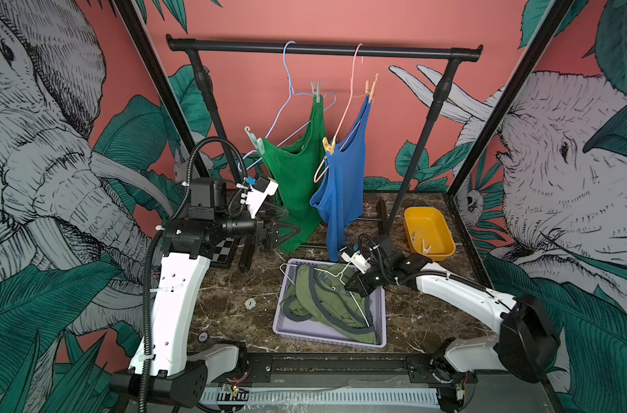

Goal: Remove the clothespins securing tank tops to the hanger
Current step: Pick up the hanger from the basket.

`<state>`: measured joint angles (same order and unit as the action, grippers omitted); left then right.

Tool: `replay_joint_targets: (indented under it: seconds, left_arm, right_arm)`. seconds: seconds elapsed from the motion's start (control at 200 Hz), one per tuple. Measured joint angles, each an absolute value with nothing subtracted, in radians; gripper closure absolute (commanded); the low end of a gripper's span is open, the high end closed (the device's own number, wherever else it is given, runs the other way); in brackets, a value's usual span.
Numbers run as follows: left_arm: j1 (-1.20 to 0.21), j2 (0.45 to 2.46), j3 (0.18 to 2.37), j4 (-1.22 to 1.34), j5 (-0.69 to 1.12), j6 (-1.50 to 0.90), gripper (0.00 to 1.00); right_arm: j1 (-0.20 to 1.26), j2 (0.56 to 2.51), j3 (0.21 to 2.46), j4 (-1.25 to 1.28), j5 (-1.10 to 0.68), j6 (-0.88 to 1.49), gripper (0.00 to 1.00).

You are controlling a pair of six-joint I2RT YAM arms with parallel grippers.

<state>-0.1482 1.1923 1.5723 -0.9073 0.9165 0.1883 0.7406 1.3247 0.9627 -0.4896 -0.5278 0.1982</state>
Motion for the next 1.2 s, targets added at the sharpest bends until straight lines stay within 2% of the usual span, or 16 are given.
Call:
replay_joint_targets:
  seconds: [0.13, 0.27, 0.52, 0.655, 0.715, 0.88, 1.2]
  left_arm:
    - [-0.150, 1.194, 1.573, -0.942, 0.638, 0.199, 0.15]
    - [-0.156, 1.218, 1.589, -1.048, 0.517, 0.239, 0.16]
    - [-0.250, 1.107, 1.489, -1.123, 0.503, 0.336, 0.28]
    - [-0.260, 1.027, 1.424, -1.139, 0.537, 0.363, 0.28]
    - [-0.260, 1.011, 1.398, -1.140, 0.548, 0.364, 0.24]
    - [-0.261, 1.022, 1.371, -1.127, 0.512, 0.356, 0.19]
    - [-0.261, 1.040, 1.368, -1.070, 0.456, 0.313, 0.19]
  right_arm:
    - [0.811, 1.251, 1.048, -0.569, -0.432, 0.182, 1.00]
    - [0.874, 1.207, 1.127, -0.640, -0.325, 0.177, 1.00]
    - [0.972, 1.216, 1.235, -0.702, -0.162, 0.171, 1.00]
    - [1.017, 1.247, 1.306, -0.715, -0.086, 0.168, 1.00]
    - [1.031, 1.258, 1.336, -0.715, -0.060, 0.167, 1.00]
    - [1.057, 1.276, 1.404, -0.715, 0.003, 0.163, 1.00]
    - [1.098, 1.254, 1.428, -0.706, 0.030, 0.157, 1.00]
